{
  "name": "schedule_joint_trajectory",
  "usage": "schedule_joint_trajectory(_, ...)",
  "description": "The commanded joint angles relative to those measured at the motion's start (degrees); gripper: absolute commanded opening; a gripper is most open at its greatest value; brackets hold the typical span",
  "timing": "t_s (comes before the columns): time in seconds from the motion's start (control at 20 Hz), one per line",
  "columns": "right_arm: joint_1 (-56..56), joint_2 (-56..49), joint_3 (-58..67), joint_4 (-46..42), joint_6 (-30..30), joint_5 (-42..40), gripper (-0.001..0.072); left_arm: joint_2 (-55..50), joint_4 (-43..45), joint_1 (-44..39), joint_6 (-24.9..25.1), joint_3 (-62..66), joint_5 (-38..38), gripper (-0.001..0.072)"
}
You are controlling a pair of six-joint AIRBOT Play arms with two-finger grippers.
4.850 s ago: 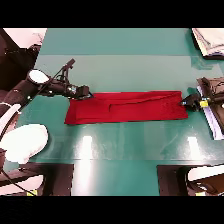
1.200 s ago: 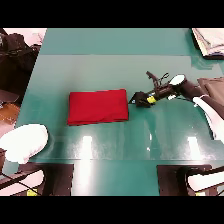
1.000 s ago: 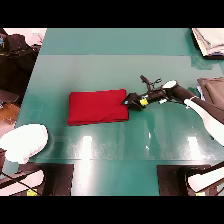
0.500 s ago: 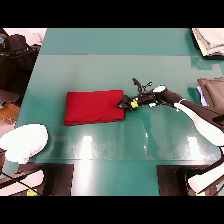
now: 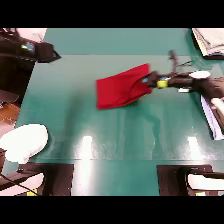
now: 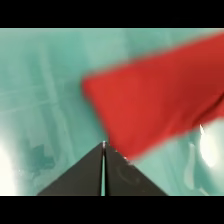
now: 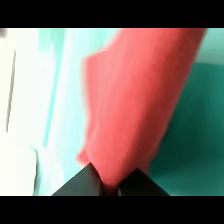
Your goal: Fold the shirts.
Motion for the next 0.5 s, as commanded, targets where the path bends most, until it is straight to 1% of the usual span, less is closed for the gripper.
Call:
schedule_joint_trajectory(0.0, -14.64, 7.82, 0.04, 0.33, 0.07, 2.54, 0.0014, 0.00, -0.15, -8.39, -0.24, -3.08, 6.47, 0.0027)
schedule_joint_trajectory(0.1, -23.19, 9.33, 0.59, 0.04, 0.00, 2.67, 0.0014, 0.00, -0.15, -12.48, -0.24, -3.89, 10.12, 0.0027)
schedule_joint_trajectory(0.2, -29.86, 8.28, 4.83, -4.55, 0.02, 4.15, 0.0014, -0.37, -0.13, -15.61, -0.66, -3.89, 12.48, 0.0027)
schedule_joint_trajectory(0.35, -35.54, 3.85, 13.62, -10.82, 0.13, 4.94, 0.0014, -0.96, -0.13, -18.51, -0.70, -3.89, 14.12, 0.0027)
schedule_joint_trajectory(0.45, -37.77, -0.66, 19.67, -12.13, 0.33, 4.90, 0.0014, -0.96, -0.15, -19.21, -0.72, -3.89, 14.53, 0.0027)
